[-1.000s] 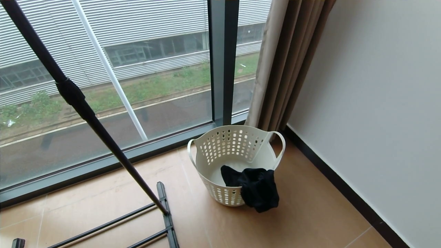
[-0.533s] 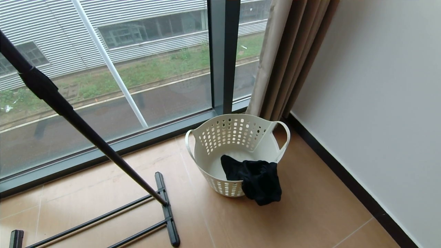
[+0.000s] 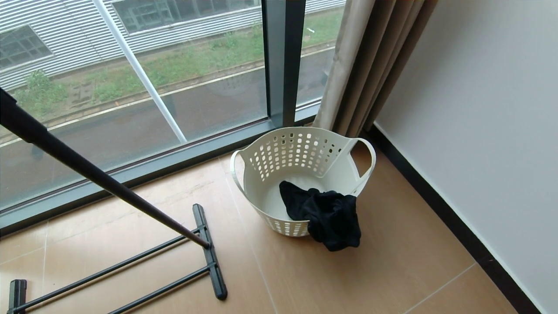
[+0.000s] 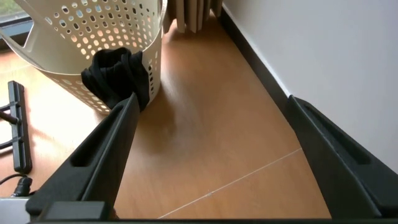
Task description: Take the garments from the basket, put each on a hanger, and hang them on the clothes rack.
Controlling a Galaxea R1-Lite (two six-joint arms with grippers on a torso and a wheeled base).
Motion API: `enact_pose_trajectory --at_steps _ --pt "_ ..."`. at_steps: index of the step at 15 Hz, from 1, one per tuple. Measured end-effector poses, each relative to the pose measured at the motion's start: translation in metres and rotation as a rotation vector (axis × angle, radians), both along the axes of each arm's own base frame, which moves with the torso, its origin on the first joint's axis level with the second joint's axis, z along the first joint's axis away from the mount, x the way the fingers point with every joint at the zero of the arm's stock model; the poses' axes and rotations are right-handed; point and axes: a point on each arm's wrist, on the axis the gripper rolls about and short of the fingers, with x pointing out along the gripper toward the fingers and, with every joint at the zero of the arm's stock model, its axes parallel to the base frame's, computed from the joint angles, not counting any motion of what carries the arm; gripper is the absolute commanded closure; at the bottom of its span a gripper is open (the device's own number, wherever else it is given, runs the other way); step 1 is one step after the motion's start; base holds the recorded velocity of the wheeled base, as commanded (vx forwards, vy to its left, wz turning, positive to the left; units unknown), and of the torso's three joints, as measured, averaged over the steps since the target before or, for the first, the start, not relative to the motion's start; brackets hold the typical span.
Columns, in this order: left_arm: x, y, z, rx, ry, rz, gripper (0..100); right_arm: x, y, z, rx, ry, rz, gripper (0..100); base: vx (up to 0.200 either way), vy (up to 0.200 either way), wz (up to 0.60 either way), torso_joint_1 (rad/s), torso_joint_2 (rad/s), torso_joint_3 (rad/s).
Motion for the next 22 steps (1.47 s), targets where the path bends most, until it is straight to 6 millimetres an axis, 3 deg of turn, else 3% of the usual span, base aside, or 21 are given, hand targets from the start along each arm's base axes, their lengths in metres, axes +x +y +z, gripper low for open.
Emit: enact_pose_trajectory --at_steps 14,19,22 --pt "0.000 0.000 0.000 -0.002 -0.001 -0.002 0 0.001 0.000 0.000 -0.006 0.025 0.005 0 0.000 0.000 0.00 0.002 0.00 -0.157" --pt "0.000 0.000 0.000 0.004 0.001 0.003 0 0.018 0.000 0.004 -0.021 0.233 0.104 0 0.000 0.000 0.00 0.000 0.00 0.000" --pt "0.000 0.000 0.000 0.005 0.001 0.004 0 0.035 0.003 0.019 -0.052 0.355 0.197 0 0.000 0.000 0.00 0.000 0.00 0.000"
